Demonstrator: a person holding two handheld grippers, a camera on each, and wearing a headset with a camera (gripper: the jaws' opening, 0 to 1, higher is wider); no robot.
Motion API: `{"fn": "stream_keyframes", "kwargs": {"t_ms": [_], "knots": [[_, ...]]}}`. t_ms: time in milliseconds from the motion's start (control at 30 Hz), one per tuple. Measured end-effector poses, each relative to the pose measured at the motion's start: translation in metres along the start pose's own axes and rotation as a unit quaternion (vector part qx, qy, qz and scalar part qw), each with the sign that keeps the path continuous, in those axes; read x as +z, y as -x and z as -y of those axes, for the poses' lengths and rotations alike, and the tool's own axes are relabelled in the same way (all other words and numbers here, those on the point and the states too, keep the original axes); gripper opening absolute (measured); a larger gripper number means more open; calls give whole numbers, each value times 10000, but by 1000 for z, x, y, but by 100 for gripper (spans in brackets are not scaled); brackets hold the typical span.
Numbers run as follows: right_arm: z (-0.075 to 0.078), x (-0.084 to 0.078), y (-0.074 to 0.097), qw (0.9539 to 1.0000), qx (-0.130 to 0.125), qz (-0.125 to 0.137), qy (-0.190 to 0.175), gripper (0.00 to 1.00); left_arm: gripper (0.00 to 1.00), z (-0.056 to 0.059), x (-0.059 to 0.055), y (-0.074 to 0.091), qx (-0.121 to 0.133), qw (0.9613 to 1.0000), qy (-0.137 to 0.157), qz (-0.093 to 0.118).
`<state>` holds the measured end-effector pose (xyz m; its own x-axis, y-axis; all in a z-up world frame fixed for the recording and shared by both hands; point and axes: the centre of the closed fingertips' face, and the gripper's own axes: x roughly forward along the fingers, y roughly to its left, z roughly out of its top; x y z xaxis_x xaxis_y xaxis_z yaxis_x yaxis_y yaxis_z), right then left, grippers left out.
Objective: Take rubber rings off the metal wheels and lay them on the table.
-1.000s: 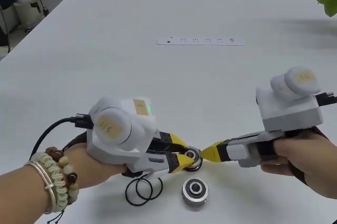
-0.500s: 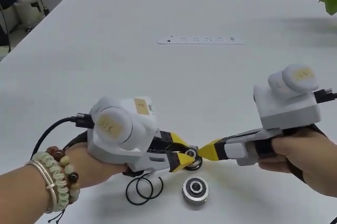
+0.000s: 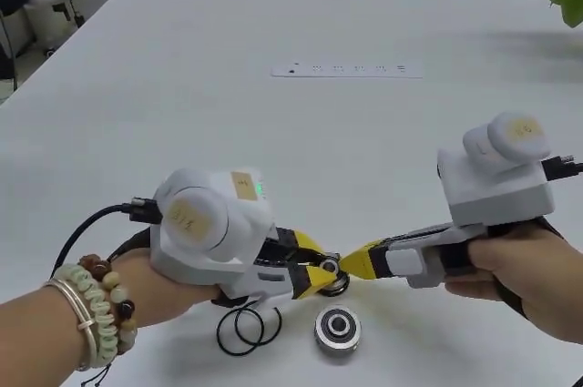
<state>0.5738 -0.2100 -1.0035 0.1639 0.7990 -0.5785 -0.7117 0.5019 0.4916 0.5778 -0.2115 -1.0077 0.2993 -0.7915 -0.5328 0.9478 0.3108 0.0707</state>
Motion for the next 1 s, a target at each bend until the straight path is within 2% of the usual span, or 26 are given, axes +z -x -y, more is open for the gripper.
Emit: {"fn": "stream_keyframes", "kwargs": {"t_ms": [267,300,333,367,400,433,467,500,600,700,800,867,1000], "knots": [[-6,3,-1,9997,201,95,-91,0,13,0,0,-1,6,10000,-5,9],[-11,5,-1,9994,299,153,-106,0,13,0,1,-1,10,10000,-7,9],[-20,21,0,9969,529,544,-189,0,13,0,1,-1,8,10000,-4,13],[-20,25,1,9967,498,584,-268,0,13,1,1,-2,12,10000,-1,12],[-10,15,0,9996,147,203,99,0,13,0,1,-2,18,10000,6,10],[-9,17,-1,9992,83,331,227,0,13,0,1,-2,15,10000,1,11],[-13,14,-1,9993,216,302,67,0,13,1,1,-1,13,10000,8,16],[-12,11,-1,9993,237,273,-132,0,13,1,2,-1,12,10000,16,24],[-5,8,1,9998,75,171,4,0,14,1,2,-1,23,9999,107,50],[-3,7,2,9998,31,167,-62,0,14,1,3,-2,31,9998,216,28],[2,4,2,9999,-99,90,-13,0,14,1,3,-3,5,9998,180,-36],[4,3,2,9999,-120,80,-10,0,14,0,4,-3,-41,9995,293,-148],[5,5,7,9998,-116,138,-38,0,16,4,10,0,-180,9997,123,-113]]}}
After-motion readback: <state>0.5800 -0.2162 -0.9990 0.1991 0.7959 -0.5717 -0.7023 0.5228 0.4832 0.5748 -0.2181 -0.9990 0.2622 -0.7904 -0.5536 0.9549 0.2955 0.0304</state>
